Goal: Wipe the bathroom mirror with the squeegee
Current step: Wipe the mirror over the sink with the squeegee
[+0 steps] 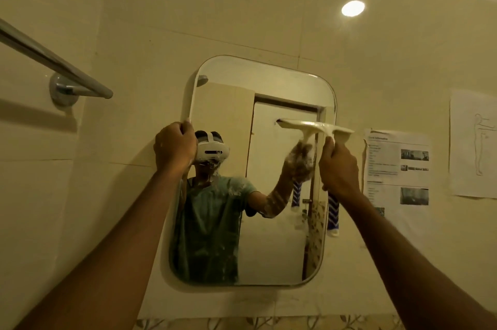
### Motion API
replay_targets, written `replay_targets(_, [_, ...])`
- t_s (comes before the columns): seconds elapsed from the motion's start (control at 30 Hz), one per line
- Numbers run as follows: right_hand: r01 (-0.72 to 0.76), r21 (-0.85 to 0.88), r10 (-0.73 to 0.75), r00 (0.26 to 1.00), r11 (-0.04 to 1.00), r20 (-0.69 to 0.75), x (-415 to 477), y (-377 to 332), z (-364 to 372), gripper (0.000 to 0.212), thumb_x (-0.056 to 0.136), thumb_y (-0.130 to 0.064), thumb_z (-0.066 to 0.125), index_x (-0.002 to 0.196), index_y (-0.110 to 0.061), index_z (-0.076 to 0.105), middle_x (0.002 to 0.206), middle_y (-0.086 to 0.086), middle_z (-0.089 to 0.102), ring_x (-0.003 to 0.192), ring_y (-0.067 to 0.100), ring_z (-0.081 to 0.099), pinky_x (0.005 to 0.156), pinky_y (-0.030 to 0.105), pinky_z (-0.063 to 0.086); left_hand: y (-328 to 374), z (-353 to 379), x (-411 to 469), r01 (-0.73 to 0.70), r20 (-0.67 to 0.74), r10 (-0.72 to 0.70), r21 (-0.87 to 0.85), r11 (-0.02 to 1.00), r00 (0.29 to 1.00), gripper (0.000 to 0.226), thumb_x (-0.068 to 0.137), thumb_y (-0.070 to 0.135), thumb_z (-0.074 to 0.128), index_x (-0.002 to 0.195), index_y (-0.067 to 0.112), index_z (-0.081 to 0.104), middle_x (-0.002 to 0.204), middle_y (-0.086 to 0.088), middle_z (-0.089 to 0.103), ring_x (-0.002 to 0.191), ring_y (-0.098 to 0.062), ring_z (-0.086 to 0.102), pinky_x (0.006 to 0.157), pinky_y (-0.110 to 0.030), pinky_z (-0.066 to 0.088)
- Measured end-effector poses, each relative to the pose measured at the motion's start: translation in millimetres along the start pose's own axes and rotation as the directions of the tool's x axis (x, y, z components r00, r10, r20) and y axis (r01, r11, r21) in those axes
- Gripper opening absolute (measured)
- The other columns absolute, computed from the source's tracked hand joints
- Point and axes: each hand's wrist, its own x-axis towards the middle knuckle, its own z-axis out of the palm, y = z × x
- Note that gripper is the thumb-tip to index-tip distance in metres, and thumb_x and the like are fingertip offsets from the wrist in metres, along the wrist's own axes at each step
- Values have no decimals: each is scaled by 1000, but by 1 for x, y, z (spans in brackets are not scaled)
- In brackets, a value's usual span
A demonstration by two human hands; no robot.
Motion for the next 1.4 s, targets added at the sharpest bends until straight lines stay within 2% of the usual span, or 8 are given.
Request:
replay_targets(0.13, [70, -24, -69, 997, 997, 28, 54, -39, -17, 35, 105, -37, 32, 124, -11, 44, 71, 3, 60, 48, 14, 61, 39, 32, 54, -6, -3, 1, -6, 8, 6, 11, 1000, 1000, 50, 100, 43, 36, 83, 6, 65, 78, -12, 64, 64, -19, 53, 55, -27, 34])
replay_targets(0.3, [139, -52, -134, 986, 989, 99, 83, -53, -19, 49, 105, -34, 31, 151, -29, 15, 77, 9, 58, 55, 23, 61, 39, 33, 54, -8, -6, 4, 1, 67, -5, 62, 998, 998, 52, 99, 47, 34, 88, 7, 66, 83, -14, 65, 73, -25, 54, 63, -31, 37])
replay_targets(0.5, [198, -63, -193, 979, 978, 66, 60, -28, -3, 46, 104, -29, 31, 148, -34, 18, 71, 10, 60, 50, 21, 62, 36, 26, 49, -10, -1, 3, -38, 42, 33, 122, 992, 999, 50, 100, 44, 32, 94, 8, 66, 83, -10, 65, 69, -20, 50, 49, -25, 27])
replay_targets(0.7, [180, -35, -175, 978, 983, 111, -26, 12, 3, 48, 104, -34, 33, 148, -36, 17, 61, -2, 57, 39, 7, 57, 34, 9, 39, -10, 1, -3, -80, 5, 80, 100, 992, 997, 50, 101, 42, 30, 99, 6, 64, 95, -16, 67, 84, -30, 60, 66, -33, 36])
replay_targets(0.83, [163, 26, -165, 984, 986, 73, -7, -4, -17, 34, 104, -36, 34, 133, -20, 30, 64, 2, 58, 37, 4, 55, 34, 13, 39, -8, 2, -7, -66, 0, 67, 87, 994, 998, 49, 102, 41, 29, 101, 5, 62, 100, -17, 66, 91, -34, 61, 68, -34, 37])
replay_targets(0.93, [115, 31, -115, 993, 993, 1, 41, -26, -29, 24, 102, -37, 34, 110, -16, 43, 71, 4, 56, 50, 15, 54, 43, 32, 48, -7, 3, -8, -66, -8, 67, 82, 994, 998, 48, 102, 41, 28, 101, 5, 60, 100, -17, 65, 92, -34, 59, 68, -34, 37])
replay_targets(1.03, [112, 9, -112, 994, 994, -17, 83, -50, -29, 31, 103, -32, 30, 86, -17, 51, 65, 0, 52, 50, 14, 51, 39, 27, 45, -8, 4, -10, -78, -19, 80, 80, 994, 997, 47, 102, 40, 27, 101, 5, 60, 99, -16, 64, 91, -31, 58, 67, -34, 36])
replay_targets(1.4, [49, 100, -49, 999, 994, -5, 0, 9, 17, 25, 104, -43, 29, 92, -29, 47, 73, 4, 64, 56, 16, 67, 45, 27, 54, -15, 7, -4, -102, -19, 105, 102, 989, 994, 47, 102, 42, 28, 92, 9, 61, 88, -10, 65, 74, -19, 51, 66, -31, 35])
